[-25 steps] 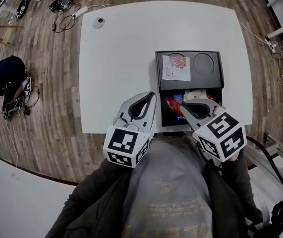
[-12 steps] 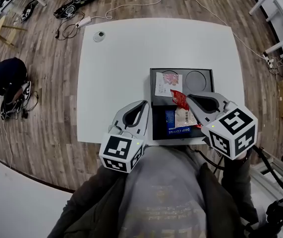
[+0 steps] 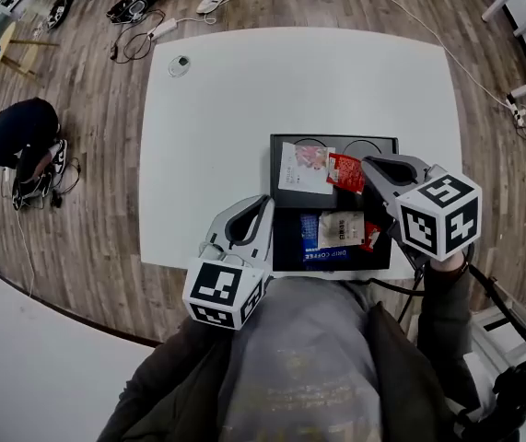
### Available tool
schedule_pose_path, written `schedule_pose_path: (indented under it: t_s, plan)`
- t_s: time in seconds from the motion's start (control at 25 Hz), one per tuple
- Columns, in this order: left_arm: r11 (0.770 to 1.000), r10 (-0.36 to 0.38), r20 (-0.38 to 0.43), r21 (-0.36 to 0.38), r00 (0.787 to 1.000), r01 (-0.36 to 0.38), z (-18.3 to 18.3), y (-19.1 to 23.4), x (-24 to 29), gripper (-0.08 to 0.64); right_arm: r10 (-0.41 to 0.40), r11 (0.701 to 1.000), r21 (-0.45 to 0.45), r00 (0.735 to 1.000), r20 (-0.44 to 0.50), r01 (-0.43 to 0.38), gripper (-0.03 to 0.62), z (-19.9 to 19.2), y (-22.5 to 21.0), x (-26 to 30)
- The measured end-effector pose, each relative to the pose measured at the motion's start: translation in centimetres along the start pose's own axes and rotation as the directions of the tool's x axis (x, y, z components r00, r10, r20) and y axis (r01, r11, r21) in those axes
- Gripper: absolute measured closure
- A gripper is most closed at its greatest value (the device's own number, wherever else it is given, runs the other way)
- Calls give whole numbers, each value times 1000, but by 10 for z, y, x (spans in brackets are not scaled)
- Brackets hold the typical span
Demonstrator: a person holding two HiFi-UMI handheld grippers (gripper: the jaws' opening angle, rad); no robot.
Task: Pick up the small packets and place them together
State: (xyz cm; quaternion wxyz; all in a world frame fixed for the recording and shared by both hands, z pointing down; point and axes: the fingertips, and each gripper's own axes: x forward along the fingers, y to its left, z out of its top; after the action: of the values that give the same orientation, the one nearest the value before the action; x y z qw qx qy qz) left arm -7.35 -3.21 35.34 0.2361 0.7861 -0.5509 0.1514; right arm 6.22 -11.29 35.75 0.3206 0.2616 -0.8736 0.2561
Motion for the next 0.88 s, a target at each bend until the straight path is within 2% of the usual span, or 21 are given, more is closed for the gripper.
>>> schedule_pose_path:
  t_s: [0.32, 0.44, 0.68, 0.88]
  plan:
    - [999, 33, -34, -20, 999, -33, -7, 5, 8, 557, -46, 999, -26, 999, -8, 45, 586, 2, -26, 19]
    - [999, 33, -33, -24, 999, -34, -6, 7, 7, 557, -102, 994, -31, 995, 6, 103, 581, 7, -34, 18]
    - [1000, 11, -17, -17, 1000, -11, -2, 8, 2, 557, -236, 971, -10, 966, 108, 238, 580, 27, -45, -9]
    - [999, -41, -4, 2, 999, 41, -3, 4, -1, 557, -300, 950, -42, 943, 144, 309, 580, 29, -28, -34]
